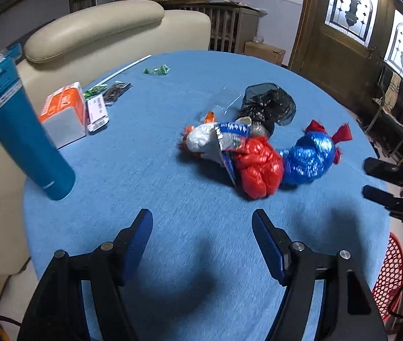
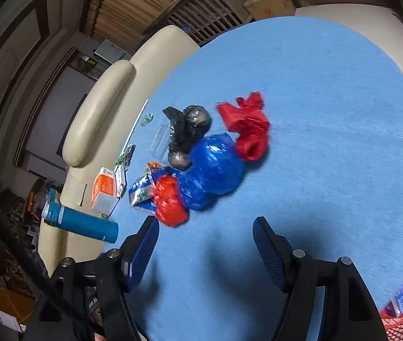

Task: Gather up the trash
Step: 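Move both grippers back over the plastic bags on the table, then grasp the blue plastic bag with the right gripper while the left gripper grasps the red bag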

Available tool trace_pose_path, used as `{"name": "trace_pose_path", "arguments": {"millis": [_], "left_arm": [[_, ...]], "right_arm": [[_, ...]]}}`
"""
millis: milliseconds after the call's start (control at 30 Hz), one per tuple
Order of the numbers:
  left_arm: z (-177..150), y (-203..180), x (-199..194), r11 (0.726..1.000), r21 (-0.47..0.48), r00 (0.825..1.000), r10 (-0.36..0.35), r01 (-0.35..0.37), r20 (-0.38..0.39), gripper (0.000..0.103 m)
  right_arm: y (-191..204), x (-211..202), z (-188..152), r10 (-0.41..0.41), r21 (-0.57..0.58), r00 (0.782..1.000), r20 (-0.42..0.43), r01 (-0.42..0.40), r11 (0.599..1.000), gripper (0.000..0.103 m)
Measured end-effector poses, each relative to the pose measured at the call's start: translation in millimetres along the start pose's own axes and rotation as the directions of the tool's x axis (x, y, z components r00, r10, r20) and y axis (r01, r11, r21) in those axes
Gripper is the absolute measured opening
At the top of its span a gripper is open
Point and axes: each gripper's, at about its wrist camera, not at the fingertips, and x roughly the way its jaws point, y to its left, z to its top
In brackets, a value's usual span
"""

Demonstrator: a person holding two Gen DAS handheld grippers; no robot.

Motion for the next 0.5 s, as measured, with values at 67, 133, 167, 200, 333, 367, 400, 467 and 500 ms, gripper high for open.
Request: {"name": "trace_pose_path", "arguments": {"millis": [67,133,167,200,333,367,400,467,500], "left_arm": [[8.4,4.7,5.2,1.000,-0.023,1.000,-0.012,0.012,-0.002,0.073],[16.6,8.1,10.4,0.997,-0.049,0.998,-0.057,0.056,-0.015,0.073],[20.4,8.5,13.6,0.995,-0.061,0.997,-0.080,0.078,-0.020,0.073],[22.7,7.1,15.7,0.994,-0.065,0.995,-0.095,0.093,-0.024,0.073],[26.0,-4.2,23.0,0.988,-0.059,0.989,-0.143,0.141,-0.042,0.068],[25.9,-7.6,24.7,0.987,-0.055,0.987,-0.155,0.153,-0.046,0.062],[25.8,-10.6,25.7,0.985,-0.052,0.985,-0.165,0.162,-0.049,0.059],[26.3,-15.9,28.3,0.984,-0.043,0.984,-0.173,0.171,-0.052,0.058],[26.5,-17.9,29.6,0.985,-0.039,0.984,-0.173,0.171,-0.053,0.058]], "right_arm": [[-0.4,10.6,8.1,-0.010,0.021,1.000,-0.013,0.010,1.000,0.072],[-2.3,19.7,14.2,-0.020,0.048,1.000,-0.014,0.021,0.999,0.072],[-4.5,24.3,17.9,-0.025,0.064,1.000,-0.015,0.026,0.998,0.072],[-6.6,30.2,22.1,-0.033,0.083,0.999,-0.020,0.034,0.996,0.072],[-13.0,53.4,34.0,-0.033,0.155,0.998,-0.052,0.041,0.987,0.072],[-13.2,58.3,36.6,-0.034,0.171,0.998,-0.052,0.043,0.984,0.072],[-12.4,61.9,39.3,-0.030,0.182,0.998,-0.046,0.038,0.983,0.072],[-9.4,67.8,43.9,-0.043,0.183,0.998,-0.042,0.050,0.982,0.072],[-7.7,71.4,46.2,-0.063,0.185,0.997,-0.046,0.070,0.980,0.072]]}}
